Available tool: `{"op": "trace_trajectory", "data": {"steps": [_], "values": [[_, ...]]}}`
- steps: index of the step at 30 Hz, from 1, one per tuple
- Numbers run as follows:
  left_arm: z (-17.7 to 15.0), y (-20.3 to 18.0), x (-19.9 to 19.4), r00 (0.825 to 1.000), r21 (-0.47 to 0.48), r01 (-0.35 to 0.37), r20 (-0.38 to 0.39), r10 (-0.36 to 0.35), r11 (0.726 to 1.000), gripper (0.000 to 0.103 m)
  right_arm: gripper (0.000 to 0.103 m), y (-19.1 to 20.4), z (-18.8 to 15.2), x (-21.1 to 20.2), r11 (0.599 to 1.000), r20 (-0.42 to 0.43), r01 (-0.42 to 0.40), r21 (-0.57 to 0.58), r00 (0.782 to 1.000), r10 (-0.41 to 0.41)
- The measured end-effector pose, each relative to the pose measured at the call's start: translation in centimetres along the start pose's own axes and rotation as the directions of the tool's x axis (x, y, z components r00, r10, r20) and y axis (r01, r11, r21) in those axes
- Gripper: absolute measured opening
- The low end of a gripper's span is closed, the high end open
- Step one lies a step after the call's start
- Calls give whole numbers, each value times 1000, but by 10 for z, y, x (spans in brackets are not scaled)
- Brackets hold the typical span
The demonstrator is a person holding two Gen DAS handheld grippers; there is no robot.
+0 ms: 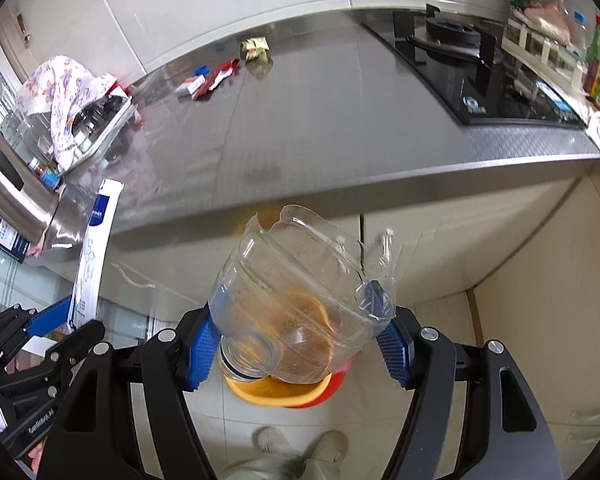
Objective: Collect trash
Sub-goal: 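Carry the tube and bottle down over the yellow bin and open both tools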
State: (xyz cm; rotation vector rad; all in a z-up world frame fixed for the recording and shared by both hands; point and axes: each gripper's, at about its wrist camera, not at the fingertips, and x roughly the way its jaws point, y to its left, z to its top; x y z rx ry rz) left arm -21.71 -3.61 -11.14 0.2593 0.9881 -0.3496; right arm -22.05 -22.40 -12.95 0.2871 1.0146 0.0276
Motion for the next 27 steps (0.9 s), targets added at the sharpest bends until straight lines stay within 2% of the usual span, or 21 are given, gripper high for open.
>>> {"op": "trace_trajectory", "data": {"steps": [6, 14, 21, 27], "values": [[-31, -1, 10, 997, 48, 45, -70, -41, 998, 40, 70, 6, -31, 7, 999, -37, 28, 29, 999, -27], [-79, 5, 44, 979, 147, 105, -187, -77, 984, 40, 70, 4, -85, 34, 999, -120, 49, 18, 992, -46], [-105, 8, 97, 944, 173, 193, -302, -134, 966, 40, 70, -5, -108, 87, 998, -215, -22, -52, 977, 11], [-113, 19, 155, 909, 147, 208, -394, -135, 967, 40, 70, -11, -106, 148, 990, -307, -70, -120, 951, 30]]}}
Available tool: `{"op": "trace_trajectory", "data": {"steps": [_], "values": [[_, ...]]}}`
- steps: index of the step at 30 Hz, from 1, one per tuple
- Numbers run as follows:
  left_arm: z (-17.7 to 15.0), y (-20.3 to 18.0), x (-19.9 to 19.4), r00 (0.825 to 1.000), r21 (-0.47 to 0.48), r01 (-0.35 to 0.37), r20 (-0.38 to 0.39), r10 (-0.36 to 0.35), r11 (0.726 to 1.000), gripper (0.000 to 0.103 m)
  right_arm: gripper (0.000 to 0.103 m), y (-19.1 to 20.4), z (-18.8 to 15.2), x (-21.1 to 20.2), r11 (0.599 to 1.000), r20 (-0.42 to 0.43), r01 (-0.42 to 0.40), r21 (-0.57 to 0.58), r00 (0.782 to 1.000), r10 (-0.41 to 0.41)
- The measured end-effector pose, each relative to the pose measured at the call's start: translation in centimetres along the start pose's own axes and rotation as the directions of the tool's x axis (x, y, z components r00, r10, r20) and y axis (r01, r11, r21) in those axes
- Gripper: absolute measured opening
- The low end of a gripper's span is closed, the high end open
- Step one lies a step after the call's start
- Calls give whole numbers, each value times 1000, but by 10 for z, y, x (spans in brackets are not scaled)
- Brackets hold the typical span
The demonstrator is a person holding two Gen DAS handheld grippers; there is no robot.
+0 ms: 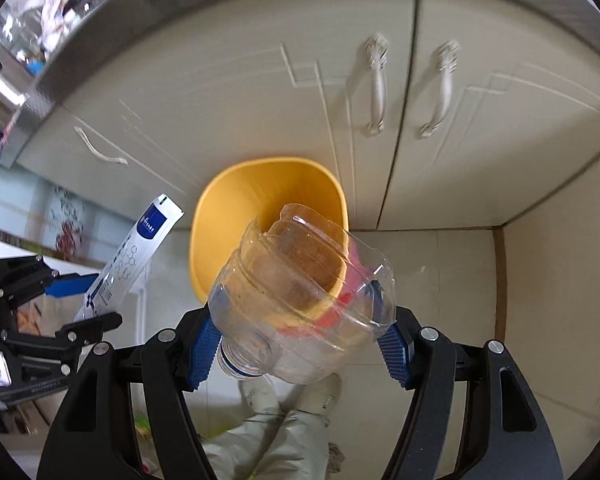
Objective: Collect trash
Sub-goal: 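Carry the tube and bottle down over the yellow bin and open both tools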
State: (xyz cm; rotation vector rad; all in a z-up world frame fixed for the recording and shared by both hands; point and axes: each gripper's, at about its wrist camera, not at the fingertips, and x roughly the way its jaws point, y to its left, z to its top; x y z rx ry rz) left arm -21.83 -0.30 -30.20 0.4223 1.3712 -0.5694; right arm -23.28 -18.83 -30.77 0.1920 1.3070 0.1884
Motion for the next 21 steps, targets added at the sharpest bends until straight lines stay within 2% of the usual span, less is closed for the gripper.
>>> {"op": "trace_trajectory", "data": {"steps": [6, 11, 21], "values": [[9, 15, 40, 998, -17, 0, -57, -1, 1000, 40, 70, 2, 15, 53, 996, -82, -5, -85, 997, -2], [14, 21, 58, 997, -22, 3, -72, -5, 1000, 40, 70, 5, 23, 90, 991, -129, -24, -128, 992, 8], [21, 31, 84, 995, -44, 16, -98, -20, 999, 40, 70, 4, 33, 120, 977, -164, -57, -205, 986, 23]]}}
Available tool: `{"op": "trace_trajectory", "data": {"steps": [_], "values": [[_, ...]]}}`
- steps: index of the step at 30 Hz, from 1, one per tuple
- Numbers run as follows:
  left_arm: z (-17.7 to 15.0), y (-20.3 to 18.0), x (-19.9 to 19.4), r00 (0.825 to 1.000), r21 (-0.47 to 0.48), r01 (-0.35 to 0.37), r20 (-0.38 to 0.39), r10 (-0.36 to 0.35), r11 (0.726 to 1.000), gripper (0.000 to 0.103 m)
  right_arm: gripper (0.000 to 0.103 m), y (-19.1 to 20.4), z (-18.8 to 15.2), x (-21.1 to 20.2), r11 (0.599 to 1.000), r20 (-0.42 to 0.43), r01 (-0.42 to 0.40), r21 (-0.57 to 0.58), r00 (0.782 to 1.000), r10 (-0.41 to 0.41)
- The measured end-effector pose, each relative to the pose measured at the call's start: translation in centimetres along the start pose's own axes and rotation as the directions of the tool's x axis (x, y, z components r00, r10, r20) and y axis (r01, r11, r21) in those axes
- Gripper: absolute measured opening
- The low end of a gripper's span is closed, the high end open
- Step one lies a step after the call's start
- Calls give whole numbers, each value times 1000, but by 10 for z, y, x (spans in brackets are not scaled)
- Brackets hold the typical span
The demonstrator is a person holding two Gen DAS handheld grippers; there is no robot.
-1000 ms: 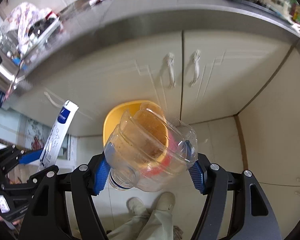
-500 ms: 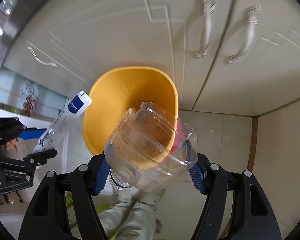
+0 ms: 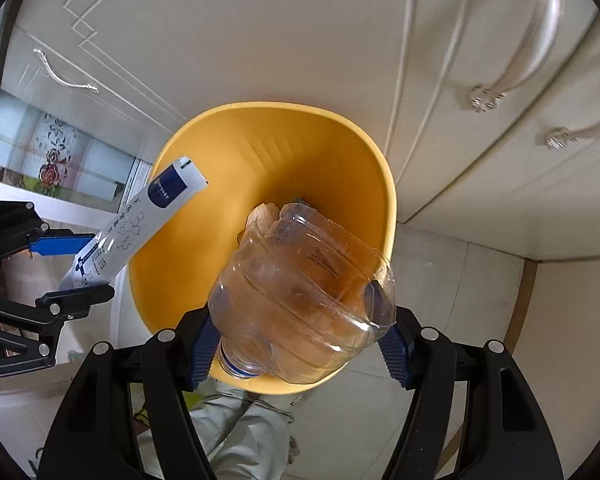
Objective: Collect trash
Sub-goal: 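Carry the tube and bottle down over the yellow bin and open both tools, then raise both tools from the bin back toward the counter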
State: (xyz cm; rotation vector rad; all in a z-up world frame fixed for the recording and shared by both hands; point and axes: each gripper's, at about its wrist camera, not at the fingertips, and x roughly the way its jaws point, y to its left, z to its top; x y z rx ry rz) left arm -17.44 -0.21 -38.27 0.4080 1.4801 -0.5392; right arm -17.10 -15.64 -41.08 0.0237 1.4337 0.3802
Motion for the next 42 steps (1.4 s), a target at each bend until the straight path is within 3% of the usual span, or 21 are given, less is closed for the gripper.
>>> {"op": "trace_trajectory", "data": {"steps": [10, 12, 14, 15, 32, 42], "values": [[1, 2, 6, 1000, -14, 24, -14, -25, 1000, 41, 71, -3, 7, 9, 1000, -14, -19, -18, 1000, 18], [0, 2, 5, 999, -19, 30, -11, -30, 999, 48, 76, -5, 7, 8, 1000, -14, -26, -10, 1000, 26], [-1, 1, 2, 1000, -18, 18, -4, -18, 1000, 67, 85, -6, 6, 6, 1000, -5, -13, -3, 1000, 13], [-1, 1, 0, 1000, -18, 9, 4, -9, 1000, 69, 85, -7, 5, 4, 1000, -1, -11, -4, 1000, 11], [-3, 4, -15, 999, -37, 20, 38, -18, 999, 68, 85, 1, -4, -24, 1000, 53, -9, 22, 999, 8], [-19, -8, -75, 996, -66, 7, 93, -1, 998, 68, 85, 17, -18, -114, 998, 173, -51, 41, 984, 43]]}}
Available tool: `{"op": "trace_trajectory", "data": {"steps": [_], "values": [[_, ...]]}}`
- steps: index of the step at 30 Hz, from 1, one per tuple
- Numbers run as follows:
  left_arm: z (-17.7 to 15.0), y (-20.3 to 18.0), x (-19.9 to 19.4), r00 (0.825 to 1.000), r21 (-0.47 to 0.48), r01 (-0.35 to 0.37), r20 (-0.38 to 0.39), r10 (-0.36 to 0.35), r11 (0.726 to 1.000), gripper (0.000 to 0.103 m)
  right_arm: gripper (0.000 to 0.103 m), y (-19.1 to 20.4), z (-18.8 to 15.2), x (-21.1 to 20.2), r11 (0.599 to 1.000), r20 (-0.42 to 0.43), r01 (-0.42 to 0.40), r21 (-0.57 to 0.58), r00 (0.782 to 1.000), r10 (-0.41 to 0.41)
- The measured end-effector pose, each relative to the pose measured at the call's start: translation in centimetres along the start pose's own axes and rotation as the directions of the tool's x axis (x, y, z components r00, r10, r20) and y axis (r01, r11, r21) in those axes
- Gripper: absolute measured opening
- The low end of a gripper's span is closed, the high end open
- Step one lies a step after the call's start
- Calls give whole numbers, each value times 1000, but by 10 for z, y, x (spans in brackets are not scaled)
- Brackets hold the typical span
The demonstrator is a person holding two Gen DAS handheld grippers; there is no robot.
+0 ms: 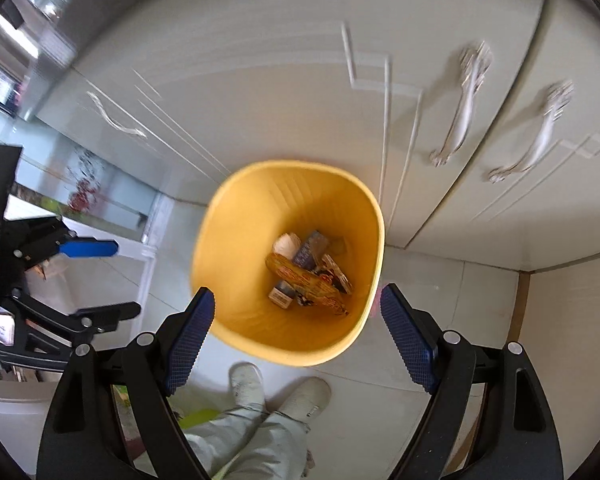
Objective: Collect trash
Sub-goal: 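Raise both tools from the bin back toward the counter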
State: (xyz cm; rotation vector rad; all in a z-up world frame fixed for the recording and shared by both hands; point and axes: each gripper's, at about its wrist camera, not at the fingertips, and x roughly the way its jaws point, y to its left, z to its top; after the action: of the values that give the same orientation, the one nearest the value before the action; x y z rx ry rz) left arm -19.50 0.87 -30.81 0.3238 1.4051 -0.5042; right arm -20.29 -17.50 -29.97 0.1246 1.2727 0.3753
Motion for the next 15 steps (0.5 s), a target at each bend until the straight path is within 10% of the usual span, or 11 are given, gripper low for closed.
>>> {"op": "trace_trajectory", "data": {"steps": [15], "values": [[0, -29, -138, 967, -99, -23, 252, 47, 995, 68, 85, 18, -1, -153, 998, 269, -51, 31, 962, 41]]}}
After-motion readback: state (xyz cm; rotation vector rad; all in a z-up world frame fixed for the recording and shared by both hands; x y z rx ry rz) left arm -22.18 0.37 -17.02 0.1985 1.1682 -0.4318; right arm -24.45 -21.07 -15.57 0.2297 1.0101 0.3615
